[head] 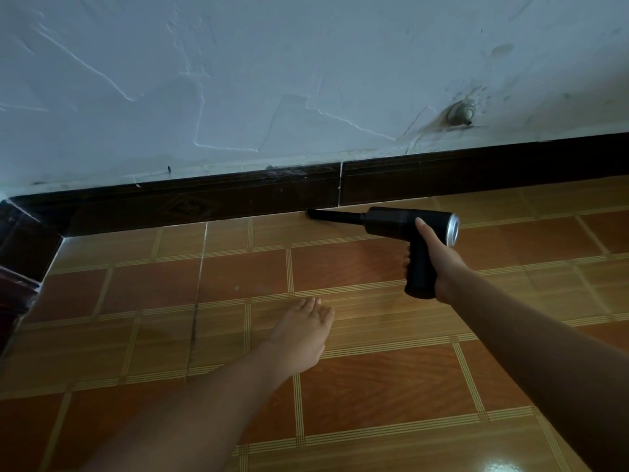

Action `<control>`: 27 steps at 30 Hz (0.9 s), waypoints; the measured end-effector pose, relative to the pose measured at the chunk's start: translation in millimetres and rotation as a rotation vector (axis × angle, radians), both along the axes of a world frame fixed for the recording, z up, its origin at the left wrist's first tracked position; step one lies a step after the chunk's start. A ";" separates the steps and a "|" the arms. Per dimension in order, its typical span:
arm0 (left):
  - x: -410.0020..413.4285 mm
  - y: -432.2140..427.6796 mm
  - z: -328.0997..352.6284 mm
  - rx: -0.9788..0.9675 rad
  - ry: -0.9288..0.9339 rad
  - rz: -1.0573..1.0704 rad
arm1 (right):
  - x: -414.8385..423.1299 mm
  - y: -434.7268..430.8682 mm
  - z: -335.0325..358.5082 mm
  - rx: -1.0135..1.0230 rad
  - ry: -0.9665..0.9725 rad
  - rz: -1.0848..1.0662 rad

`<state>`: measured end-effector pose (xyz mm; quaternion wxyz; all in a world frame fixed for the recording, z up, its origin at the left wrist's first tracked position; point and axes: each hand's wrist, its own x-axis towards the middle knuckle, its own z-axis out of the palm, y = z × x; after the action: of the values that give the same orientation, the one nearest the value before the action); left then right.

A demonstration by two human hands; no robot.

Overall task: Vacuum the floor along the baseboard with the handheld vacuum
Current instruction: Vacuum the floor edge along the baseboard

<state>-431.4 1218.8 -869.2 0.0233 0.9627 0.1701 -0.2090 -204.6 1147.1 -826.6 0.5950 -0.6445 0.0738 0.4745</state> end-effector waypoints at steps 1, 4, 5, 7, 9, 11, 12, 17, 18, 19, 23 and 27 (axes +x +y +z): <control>-0.4 0.2 -0.2 -0.004 -0.005 0.001 | -3.6 3.8 -0.4 -0.003 -0.002 0.008; -2.0 0.7 -1.9 -0.014 -0.017 0.007 | -14.7 15.5 -1.6 0.000 0.002 0.025; -2.6 1.0 -2.7 -0.018 -0.017 0.009 | -18.2 19.1 -1.8 0.003 0.006 0.033; -3.7 1.6 -3.9 -0.027 -0.024 0.009 | -24.5 26.8 -2.9 0.008 0.013 0.048; -5.2 2.4 -4.4 -0.031 -0.036 0.002 | -31.2 34.5 -4.3 0.011 0.018 0.065; -6.5 3.1 -4.8 -0.035 -0.048 -0.003 | -37.7 41.1 -6.1 0.020 0.027 0.079; -6.9 3.3 -4.9 -0.036 -0.054 -0.002 | -40.5 44.2 -7.4 0.023 0.034 0.087; -7.9 4.4 -5.3 -0.043 -0.062 -0.004 | -52.0 58.0 -12.1 0.041 0.060 0.130; -8.2 4.7 -5.4 -0.041 -0.061 -0.007 | -54.4 60.8 -12.8 0.041 0.061 0.133; -8.4 5.0 -5.7 -0.038 -0.058 -0.012 | -56.7 63.4 -13.3 0.039 0.060 0.136; -8.3 6.8 -5.4 -0.025 -0.048 -0.038 | -65.1 72.0 -10.7 0.023 0.055 0.151; -5.8 9.6 -0.8 -0.013 -0.054 -0.056 | -67.3 70.1 0.2 0.005 0.038 0.182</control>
<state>-437.2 1228.4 -870.0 0.0283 0.9723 0.1410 -0.1844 -271.9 1217.1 -826.5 0.5495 -0.6379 0.0254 0.5389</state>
